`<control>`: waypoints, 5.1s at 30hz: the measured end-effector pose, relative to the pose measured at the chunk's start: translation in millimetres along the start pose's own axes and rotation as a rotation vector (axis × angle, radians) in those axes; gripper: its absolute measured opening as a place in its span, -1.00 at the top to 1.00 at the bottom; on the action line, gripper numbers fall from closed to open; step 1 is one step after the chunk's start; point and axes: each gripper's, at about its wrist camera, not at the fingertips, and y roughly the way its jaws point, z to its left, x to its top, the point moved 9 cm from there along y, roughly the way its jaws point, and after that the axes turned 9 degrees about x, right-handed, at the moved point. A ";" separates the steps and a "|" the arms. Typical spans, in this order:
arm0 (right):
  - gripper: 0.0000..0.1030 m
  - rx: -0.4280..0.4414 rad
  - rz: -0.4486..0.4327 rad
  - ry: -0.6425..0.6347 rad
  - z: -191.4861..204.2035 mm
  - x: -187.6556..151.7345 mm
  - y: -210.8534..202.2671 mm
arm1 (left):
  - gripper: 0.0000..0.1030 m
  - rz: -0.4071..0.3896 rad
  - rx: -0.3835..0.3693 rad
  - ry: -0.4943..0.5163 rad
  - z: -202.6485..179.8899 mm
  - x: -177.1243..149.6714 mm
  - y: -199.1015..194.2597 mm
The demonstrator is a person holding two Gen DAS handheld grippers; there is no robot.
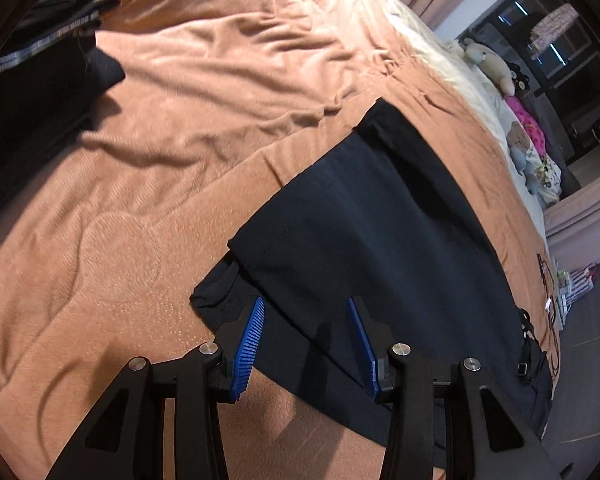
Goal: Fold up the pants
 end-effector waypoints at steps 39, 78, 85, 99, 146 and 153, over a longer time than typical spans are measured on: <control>0.84 0.006 -0.055 0.150 -17.2 6.8 24.8 | 0.97 -0.031 0.039 -0.074 33.4 -15.0 -8.6; 0.28 0.455 0.308 0.031 125.2 -127.5 44.9 | 0.17 0.009 -0.007 -0.020 37.2 -9.3 -0.2; 0.28 0.445 0.354 0.042 119.8 -138.2 58.9 | 0.26 0.007 0.004 -0.009 41.7 -4.6 0.0; 0.98 0.468 0.316 0.019 130.1 -138.6 30.4 | 0.51 -0.011 0.043 0.036 40.6 4.2 4.9; 0.99 0.587 0.183 0.187 122.4 -145.2 47.5 | 0.80 -0.091 -0.072 -0.020 29.1 4.4 -23.6; 0.99 0.585 0.179 0.170 131.3 -143.9 28.9 | 0.80 -0.092 -0.085 -0.027 40.4 -4.9 -49.0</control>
